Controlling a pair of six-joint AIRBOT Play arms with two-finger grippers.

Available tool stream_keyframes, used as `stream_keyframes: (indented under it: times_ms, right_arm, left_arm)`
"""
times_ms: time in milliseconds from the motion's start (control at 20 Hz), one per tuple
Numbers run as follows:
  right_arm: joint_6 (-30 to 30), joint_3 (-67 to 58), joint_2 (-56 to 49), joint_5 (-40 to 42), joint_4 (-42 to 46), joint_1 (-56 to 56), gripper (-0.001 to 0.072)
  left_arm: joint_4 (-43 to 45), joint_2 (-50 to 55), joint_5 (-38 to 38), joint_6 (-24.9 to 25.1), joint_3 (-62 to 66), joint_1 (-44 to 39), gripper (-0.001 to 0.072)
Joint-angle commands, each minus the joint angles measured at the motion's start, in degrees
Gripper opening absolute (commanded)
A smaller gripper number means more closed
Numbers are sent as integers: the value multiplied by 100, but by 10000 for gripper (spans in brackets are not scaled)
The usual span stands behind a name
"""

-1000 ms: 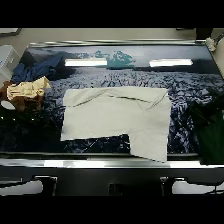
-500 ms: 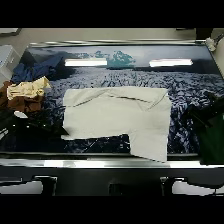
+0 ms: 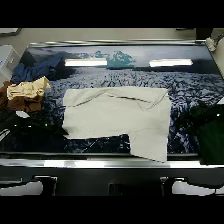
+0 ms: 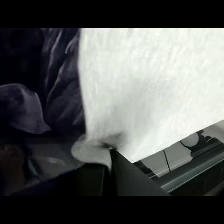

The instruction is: Fold the clothes and pants, and hang the long-sleeved shirts on hangers.

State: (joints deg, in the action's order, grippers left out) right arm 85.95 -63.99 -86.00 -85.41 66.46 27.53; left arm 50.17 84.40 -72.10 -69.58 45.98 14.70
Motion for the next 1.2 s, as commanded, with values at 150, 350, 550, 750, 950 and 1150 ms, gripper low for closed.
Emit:
stream_keyframes:
  times_ms: [150, 350, 550, 750, 950, 1150]
  right_arm:
    - [-699, 855, -306, 1259, -1300, -15, 575]
    - [-710, 850, -435, 1637, -1325, -603, 368]
    - [-826, 286, -136, 1294, -1320, -872, 47]
    - [-1268, -1775, 968, 1300, -1167, -743, 48]
    - [-1639, -4122, 2465, 2212, -586, -745, 49]
    - [-1381, -4577, 4087, 3123, 188, -745, 48]
  left_arm:
    - [-37, -295, -31, -2, 0, -4, 21]
    - [-223, -350, -48, -4, 0, -7, 21]
    - [-260, -754, 20, 39, 367, -2, 19]
    - [-260, -1851, 656, -136, 2352, -2, 19]
    - [-186, -2857, 1425, -131, 5082, -2, 20]
    - [-31, -3993, 2562, -153, 5917, -2, 20]
